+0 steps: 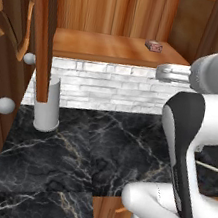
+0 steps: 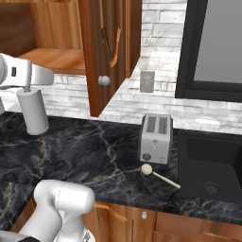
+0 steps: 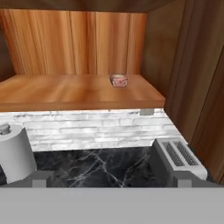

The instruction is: Locate and retrieve the dish brush and bar soap from the cabinet. Place them next to the sink.

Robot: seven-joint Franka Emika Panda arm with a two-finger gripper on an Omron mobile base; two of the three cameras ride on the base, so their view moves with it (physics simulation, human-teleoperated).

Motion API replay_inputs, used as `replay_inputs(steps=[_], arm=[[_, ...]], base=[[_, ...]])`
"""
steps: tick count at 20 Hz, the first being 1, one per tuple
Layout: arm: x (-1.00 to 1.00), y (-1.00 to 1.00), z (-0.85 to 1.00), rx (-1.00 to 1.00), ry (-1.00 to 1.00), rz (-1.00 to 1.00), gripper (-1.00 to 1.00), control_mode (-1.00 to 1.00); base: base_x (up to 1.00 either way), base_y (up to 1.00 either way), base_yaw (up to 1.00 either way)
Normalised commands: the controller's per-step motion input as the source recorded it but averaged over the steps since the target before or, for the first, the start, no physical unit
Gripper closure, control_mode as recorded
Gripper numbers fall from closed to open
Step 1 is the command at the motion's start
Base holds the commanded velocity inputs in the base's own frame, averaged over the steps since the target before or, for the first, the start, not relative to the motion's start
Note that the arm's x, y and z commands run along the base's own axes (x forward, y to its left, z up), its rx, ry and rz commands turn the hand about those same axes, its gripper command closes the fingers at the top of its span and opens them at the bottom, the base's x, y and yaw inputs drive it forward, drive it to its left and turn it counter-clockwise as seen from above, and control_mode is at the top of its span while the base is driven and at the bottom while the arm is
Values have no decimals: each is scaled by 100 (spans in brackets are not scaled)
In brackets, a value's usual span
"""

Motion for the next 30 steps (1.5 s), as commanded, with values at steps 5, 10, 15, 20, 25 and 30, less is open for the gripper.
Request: replay_inputs(steps=[5, 10, 15, 20, 25, 30], arm=[[37, 0, 13, 0, -2, 0, -100, -100], [42, -12, 0, 0, 3, 0, -100, -100], [42, -22, 0, 0, 1, 0, -100, -100], [47, -9, -1, 0, 0, 0, -100, -100], [47, -5, -3, 0, -1, 0, -100, -100], [56, -7, 0, 0, 4, -2, -100, -100]], base=[[0, 0, 0], [0, 0, 0], [0, 0, 0], [0, 0, 0], [0, 0, 0], [0, 0, 0]])
